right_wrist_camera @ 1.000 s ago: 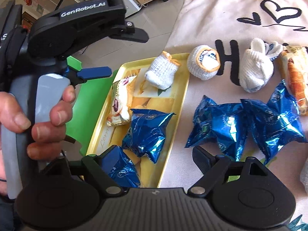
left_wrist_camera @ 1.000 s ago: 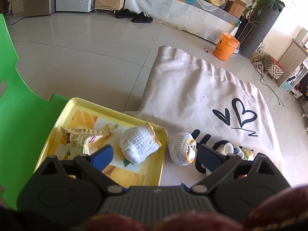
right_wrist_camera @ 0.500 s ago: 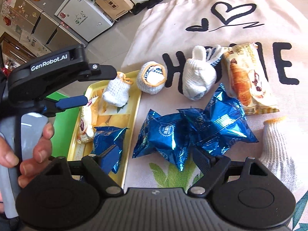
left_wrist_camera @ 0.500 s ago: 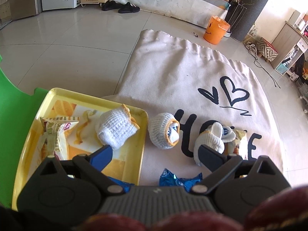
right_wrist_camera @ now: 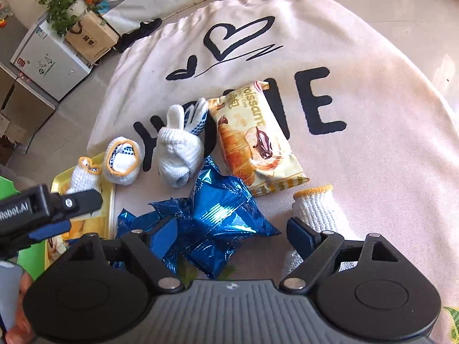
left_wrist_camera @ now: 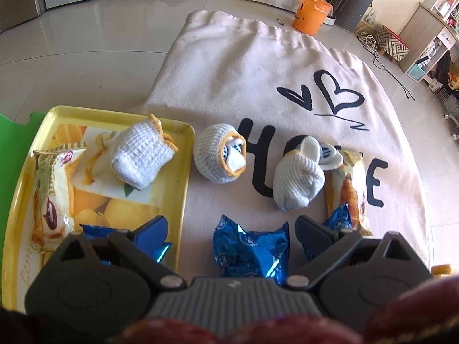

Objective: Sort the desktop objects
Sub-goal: 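Move the left gripper over a blue snack while the right gripper lowers onto a white glove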

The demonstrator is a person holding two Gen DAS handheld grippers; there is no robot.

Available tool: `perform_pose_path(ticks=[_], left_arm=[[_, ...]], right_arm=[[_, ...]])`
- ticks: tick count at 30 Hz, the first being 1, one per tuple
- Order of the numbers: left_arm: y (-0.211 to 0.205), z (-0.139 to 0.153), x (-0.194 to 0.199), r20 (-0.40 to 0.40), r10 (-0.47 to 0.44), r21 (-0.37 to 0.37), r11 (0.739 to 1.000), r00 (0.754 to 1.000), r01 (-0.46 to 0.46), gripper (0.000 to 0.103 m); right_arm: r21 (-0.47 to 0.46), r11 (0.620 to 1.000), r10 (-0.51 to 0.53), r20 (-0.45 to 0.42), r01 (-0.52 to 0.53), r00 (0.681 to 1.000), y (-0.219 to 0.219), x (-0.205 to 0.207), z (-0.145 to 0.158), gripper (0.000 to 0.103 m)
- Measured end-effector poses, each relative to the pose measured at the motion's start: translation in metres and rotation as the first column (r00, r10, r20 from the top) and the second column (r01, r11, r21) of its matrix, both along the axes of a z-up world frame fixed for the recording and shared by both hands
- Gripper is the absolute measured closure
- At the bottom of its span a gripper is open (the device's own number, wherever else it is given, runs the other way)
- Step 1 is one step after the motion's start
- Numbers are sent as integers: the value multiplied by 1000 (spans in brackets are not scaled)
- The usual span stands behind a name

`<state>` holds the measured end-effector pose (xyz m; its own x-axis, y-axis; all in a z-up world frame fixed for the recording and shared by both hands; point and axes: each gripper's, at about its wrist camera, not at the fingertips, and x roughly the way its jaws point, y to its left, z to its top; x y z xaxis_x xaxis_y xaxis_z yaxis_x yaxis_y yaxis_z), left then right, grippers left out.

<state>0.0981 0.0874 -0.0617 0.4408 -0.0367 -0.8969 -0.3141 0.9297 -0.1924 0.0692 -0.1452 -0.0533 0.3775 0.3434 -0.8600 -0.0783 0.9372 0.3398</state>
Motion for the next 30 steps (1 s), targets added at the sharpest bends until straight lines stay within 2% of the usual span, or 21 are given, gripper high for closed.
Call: perform_pose_path(ticks=[4,6,10,17,24,30], left_arm=[[-14,-8,-1,-23,-49,15,999,999,49,4],[-20,-12,-1,-30,-66,17,998,997,66,4],[-32,-21,-1,-50,-97,29,995,994,98,4],[-43,-28,-3,-71,-135,48,989,988,139,4],[-51,-35,-1,-91,-143,70,986,986,149,1],[-61,-42,0,-103,-169,114,977,980,180,1]], right_arm=[[-85,996,5,56,0,998,-1,0,5,19],[-94,995,-12,64,18,998,-4,2,5,19],[-48,994,-93,64,96,994,-18,4,10,19],[66,985,-165,42,162,985,-49,10,26,18],[-9,982,-186,-8,186,982,-69,9,23,18],[-53,987,-156,-52,153,986,-75,5,10,18]])
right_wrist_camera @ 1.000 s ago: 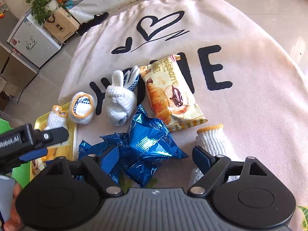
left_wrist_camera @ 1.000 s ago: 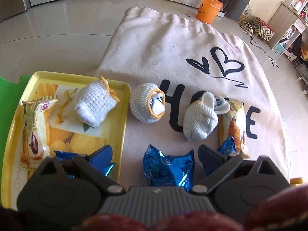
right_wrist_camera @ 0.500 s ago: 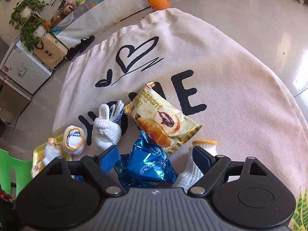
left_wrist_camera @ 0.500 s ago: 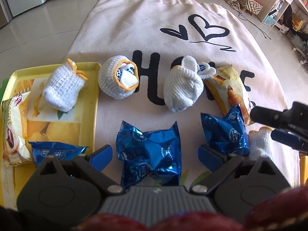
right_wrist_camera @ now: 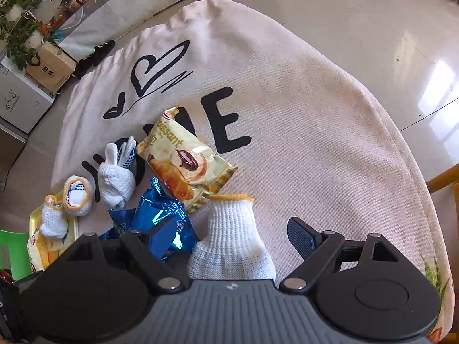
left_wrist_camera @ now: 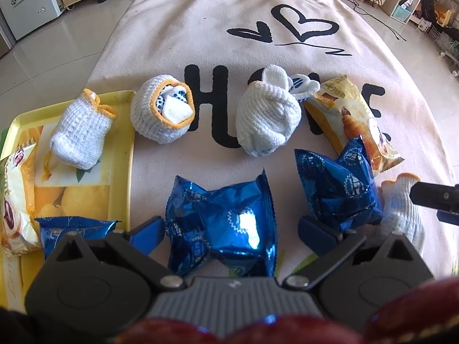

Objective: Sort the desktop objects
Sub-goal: 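Move the left gripper over a blue snack while the right gripper lowers onto a white glove, then close the left gripper on two blue snacks while the right gripper grasps the white glove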

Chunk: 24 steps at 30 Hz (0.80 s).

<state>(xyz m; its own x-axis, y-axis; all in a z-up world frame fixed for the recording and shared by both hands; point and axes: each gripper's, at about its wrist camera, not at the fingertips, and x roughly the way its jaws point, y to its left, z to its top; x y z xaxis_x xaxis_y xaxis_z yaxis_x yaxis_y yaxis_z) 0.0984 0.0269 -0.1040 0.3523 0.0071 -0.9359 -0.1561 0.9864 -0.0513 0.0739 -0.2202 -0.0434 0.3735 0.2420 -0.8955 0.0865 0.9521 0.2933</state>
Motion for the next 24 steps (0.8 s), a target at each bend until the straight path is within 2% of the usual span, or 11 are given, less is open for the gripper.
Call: perform_pose_path(ticks=[11,16,22,24], left_arm=[[-5,-3,-3,-3,-9,-4,1000,1000,9,1],[-2,-12,-2,-36,8,-19,1000,999,-9,1],[-3,-22,1,-70,25,-27,999,997,-27,1],[-6,-23,1,-62,20,-6,1000,998,-20,0]], right_arm=[[-63,998,22,-65,-26,998,11,-2,-25,18],[-60,998,10,-80,-15,997,13,-3,-33,17],[-92,995,27,-73,-34,997,19,-5,-36,10],[-103,994,30,-62,-36,998,21,-6,-37,9]])
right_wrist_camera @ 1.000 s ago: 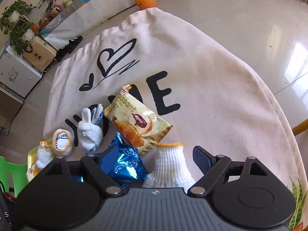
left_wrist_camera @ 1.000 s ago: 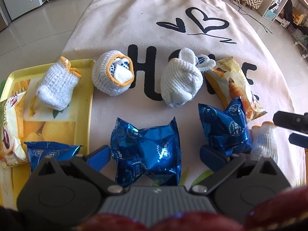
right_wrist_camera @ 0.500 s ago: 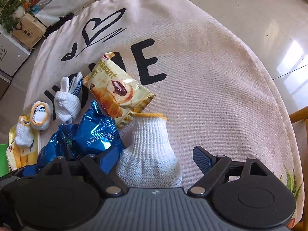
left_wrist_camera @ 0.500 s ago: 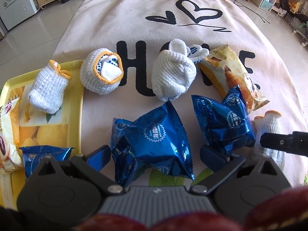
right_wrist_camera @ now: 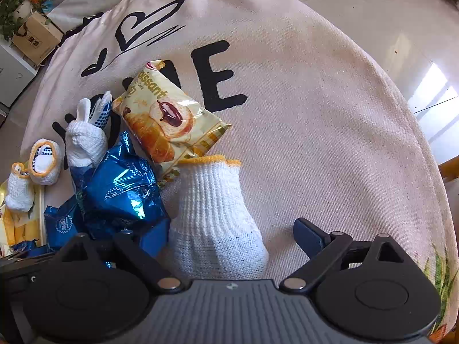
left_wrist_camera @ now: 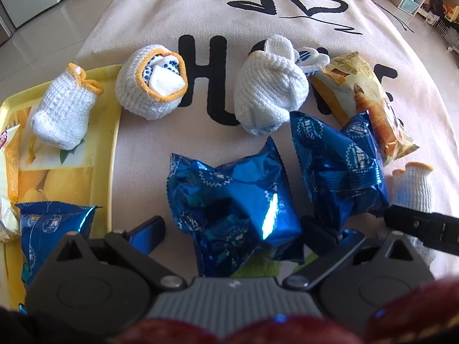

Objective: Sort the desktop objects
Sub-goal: 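Close the left gripper on two blue snacks while the right gripper grasps the white glove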

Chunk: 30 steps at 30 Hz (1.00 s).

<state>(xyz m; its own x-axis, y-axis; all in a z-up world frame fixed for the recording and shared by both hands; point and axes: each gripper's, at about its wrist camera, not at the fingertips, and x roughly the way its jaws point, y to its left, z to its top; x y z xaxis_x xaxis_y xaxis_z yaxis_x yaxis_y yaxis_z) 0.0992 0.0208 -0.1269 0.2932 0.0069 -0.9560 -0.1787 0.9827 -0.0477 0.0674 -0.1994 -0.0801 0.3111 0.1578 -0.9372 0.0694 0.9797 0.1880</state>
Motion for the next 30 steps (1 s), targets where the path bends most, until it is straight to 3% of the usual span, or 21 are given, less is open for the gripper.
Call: perform_pose_path(ticks=[4,17,30], left_arm=[[-7,-2,1,-3,-20,55,998,1000,20,0],[-8,-2,-2,14,-23,57,998,1000,22,0],[-11,0,-4,35,-21,61,998,999,19,0]], right_arm=[[-30,999,25,15,-25,1000,5,-1,-2,7],[-153,982,116,36,-109,993,21,-3,-10,0],[-169,979,124,47,-114,991,25,-3,-13,0]])
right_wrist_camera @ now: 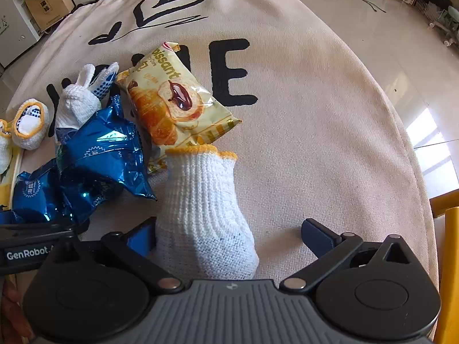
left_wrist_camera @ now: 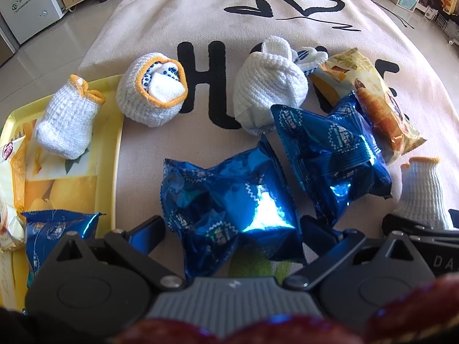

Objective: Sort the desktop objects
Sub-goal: 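Close the left gripper on two blue snacks while the right gripper grasps the white glove, then carry the blue snacks and glove over the yellow tray and open both grippers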

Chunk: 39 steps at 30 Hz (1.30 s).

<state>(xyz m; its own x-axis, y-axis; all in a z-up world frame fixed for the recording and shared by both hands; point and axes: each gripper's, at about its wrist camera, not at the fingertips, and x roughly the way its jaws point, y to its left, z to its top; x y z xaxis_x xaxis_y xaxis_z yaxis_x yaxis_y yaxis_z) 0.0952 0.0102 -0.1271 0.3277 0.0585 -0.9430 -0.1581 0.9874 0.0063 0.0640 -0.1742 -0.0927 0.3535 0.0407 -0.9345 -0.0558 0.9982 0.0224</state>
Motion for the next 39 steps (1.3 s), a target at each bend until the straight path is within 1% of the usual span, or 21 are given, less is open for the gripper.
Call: perform_pose_path(ticks=[2,4,6,7,8,9,11,12,14,15,18,20,21,24,28,32,39], left_arm=[[0,0,1,0,-3,0,1000,1000,3,0],[0,1,0,7,10,-3,1000,1000,-10,1],[0,1,-2,24,15,-5,1000,1000,-15,2],[-1,2,-2,27,6,1,1000,1000,-6,2],[-2,3,-2,35,-1,5,1000,999,1,6],[-3,5,-2,48,-5,7,1000,999,5,12],[-10,9,-5,57,-12,6,1000,998,12,17],[-11,10,-5,60,-10,1,1000,998,10,19],[-16,12,-9,72,2,-11,1000,997,-1,21],[-4,14,-18,73,5,-23,1000,997,-3,22],[1,18,-26,75,14,-39,999,997,-11,22],[3,12,4,87,5,-25,1000,996,-3,23],[3,14,5,94,3,-20,1000,996,-1,23],[5,26,-4,111,14,-33,999,994,-10,23],[6,37,-9,133,20,-39,999,991,-15,23],[10,45,-12,140,40,-68,997,989,-31,23],[12,57,-16,157,50,-71,997,986,-39,23]], right_arm=[[1,1000,4,-1,-4,1000,1,0,0,0],[9,1000,7,8,-7,1000,1,0,2,7],[17,1000,24,28,-24,999,4,-1,5,20],[19,999,37,34,-37,999,6,-2,7,23],[21,999,48,39,-49,998,6,-3,8,29],[23,998,58,42,-59,997,8,-3,9,35],[31,996,78,47,-79,996,11,-2,10,43],[33,995,87,48,-89,995,12,-3,11,46],[39,995,91,48,-93,995,13,-3,12,49],[45,995,87,46,-89,995,12,-3,12,51],[72,995,69,39,-71,997,8,-2,14,54],[83,995,56,35,-59,998,5,-1,16,55],[91,995,45,31,-47,999,4,-2,17,56],[131,991,9,14,-10,1000,-3,-4,22,56],[131,991,1,36,-6,999,-4,-8,30,57],[203,979,-33,26,27,999,-11,-7,36,57],[212,977,-48,41,38,998,-14,-11,45,57]])
